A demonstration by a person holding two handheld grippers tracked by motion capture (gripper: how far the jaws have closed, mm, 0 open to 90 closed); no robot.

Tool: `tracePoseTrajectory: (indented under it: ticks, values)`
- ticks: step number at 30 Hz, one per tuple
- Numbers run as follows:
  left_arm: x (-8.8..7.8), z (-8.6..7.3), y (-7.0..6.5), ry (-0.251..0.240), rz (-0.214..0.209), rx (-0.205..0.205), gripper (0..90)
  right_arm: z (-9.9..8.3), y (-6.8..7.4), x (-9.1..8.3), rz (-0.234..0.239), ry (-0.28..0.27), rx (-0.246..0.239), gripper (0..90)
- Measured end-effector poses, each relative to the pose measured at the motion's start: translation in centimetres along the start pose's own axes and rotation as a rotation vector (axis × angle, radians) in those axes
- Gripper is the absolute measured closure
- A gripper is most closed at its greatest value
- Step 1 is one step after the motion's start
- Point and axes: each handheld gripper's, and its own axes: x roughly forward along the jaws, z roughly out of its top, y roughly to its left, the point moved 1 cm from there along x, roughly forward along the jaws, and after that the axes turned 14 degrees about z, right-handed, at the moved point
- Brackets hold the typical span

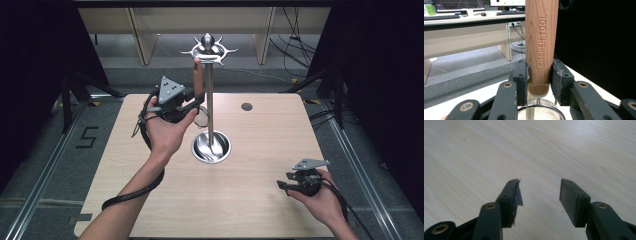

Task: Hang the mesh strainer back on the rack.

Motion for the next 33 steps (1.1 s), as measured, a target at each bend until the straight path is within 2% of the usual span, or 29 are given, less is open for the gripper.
tracePoseTrajectory:
  ticks: [8,9,19,33]
  values:
    - [0.24,-0.16,0.01,0.008,-0.004,0.005,67.4,-0.03,-0.02,0.10,0.000,-0.012,-0.001,50.4]
    - [0.26,-0.15,0.01,0.008,-0.005,0.007,67.5,0.01,0.02,0.00,0.002,0.001,0.004,50.4]
    - [0.28,-0.13,0.01,0.010,-0.005,0.011,67.4,-0.01,-0.02,-0.01,0.000,-0.001,0.000,50.3]
    - [0.34,-0.27,0.15,0.025,-0.031,-0.011,64.8,-0.02,0.01,0.07,0.001,-0.008,0.006,50.0]
